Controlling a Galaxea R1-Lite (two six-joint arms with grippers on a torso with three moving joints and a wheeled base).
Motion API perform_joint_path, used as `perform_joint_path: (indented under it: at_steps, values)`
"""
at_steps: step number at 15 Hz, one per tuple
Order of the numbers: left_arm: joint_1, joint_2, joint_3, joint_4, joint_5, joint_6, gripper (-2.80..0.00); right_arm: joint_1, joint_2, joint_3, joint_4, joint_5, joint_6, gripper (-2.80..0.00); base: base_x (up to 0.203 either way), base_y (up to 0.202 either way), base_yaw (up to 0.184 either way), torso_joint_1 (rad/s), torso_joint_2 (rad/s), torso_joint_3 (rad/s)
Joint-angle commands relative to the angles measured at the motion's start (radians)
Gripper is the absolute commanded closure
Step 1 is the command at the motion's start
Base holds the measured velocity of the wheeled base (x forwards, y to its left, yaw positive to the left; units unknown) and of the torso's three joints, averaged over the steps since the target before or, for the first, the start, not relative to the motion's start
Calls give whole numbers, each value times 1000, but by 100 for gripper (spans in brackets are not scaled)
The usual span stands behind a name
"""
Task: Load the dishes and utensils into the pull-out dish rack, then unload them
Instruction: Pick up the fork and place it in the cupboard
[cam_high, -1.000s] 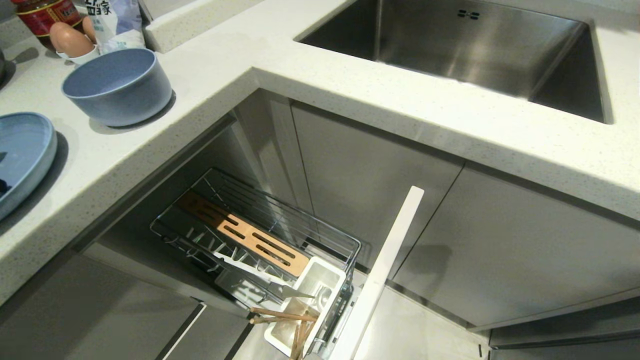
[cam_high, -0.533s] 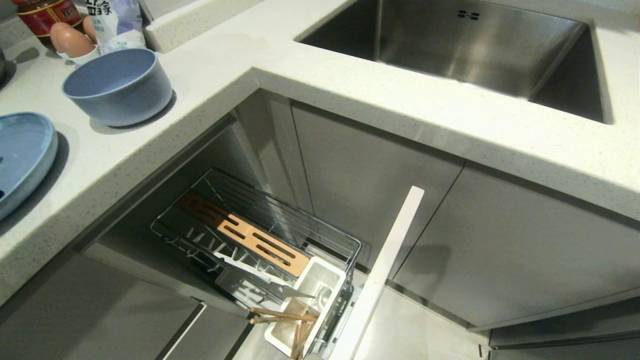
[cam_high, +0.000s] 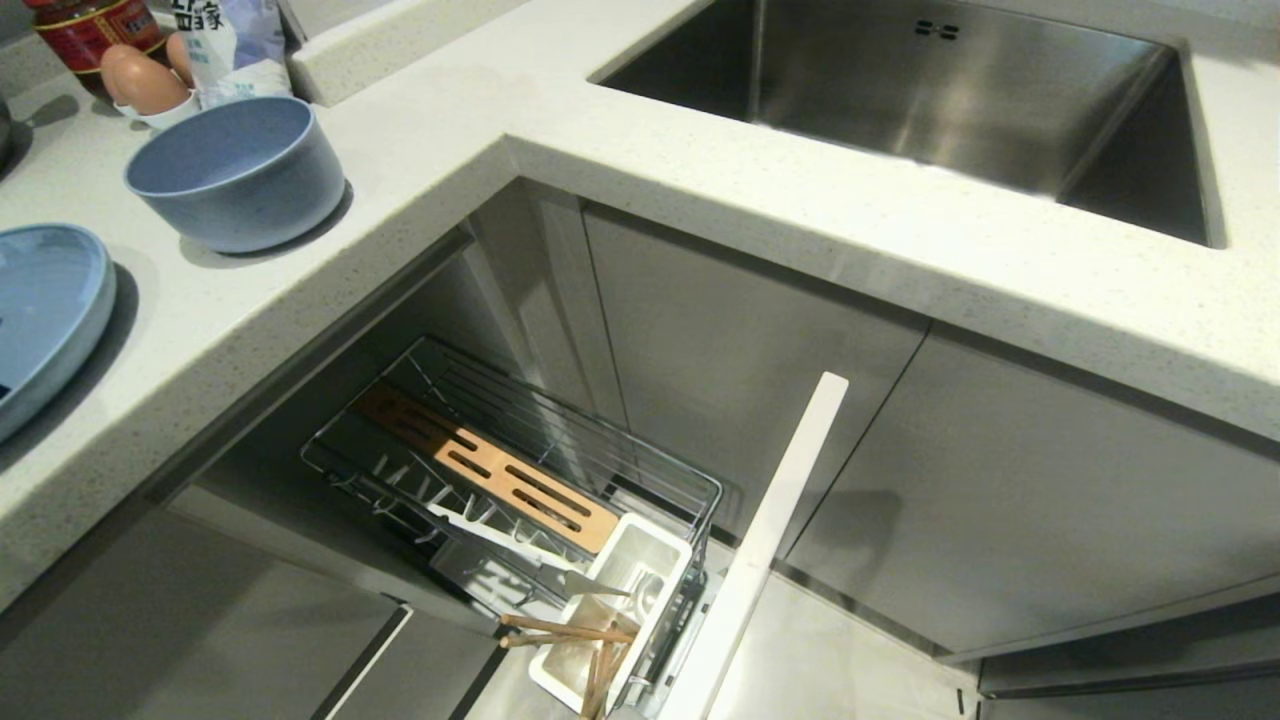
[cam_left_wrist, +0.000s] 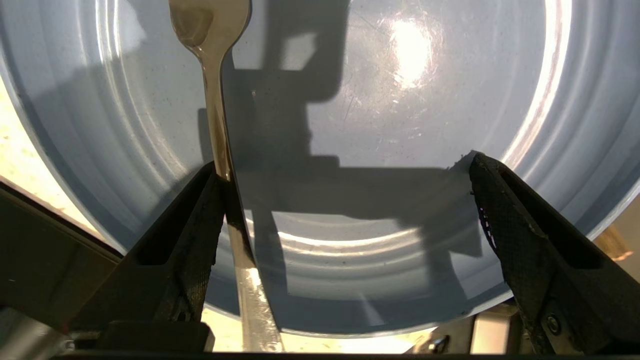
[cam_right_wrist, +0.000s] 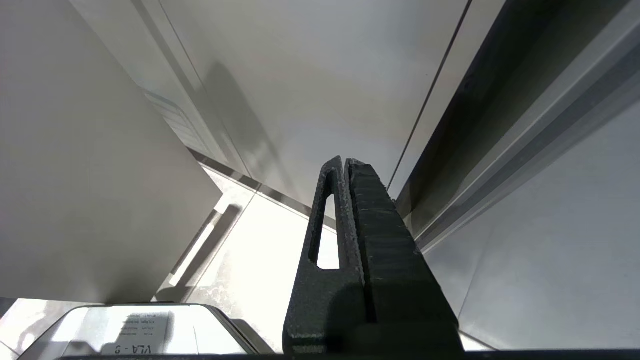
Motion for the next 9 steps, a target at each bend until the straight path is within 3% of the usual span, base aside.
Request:
perform_joint_path:
  at_steps: [1,4,5,9]
  values:
    - [1,1,-1,3,-2,-11,-280,0,0,1,0,0,0,0,0,0,0,0,0,0]
    - [5,3,-1,2,0,-23,-280,0,0,1,0,0,0,0,0,0,0,0,0,0]
    - [5,3,1,3,0,-23,0,0,0,1,0,0,0,0,0,0,0,0,0,0]
    - [5,4,-1,2,0,-23,0,0,0,0,0,0,0,0,0,0,0,0,0,0]
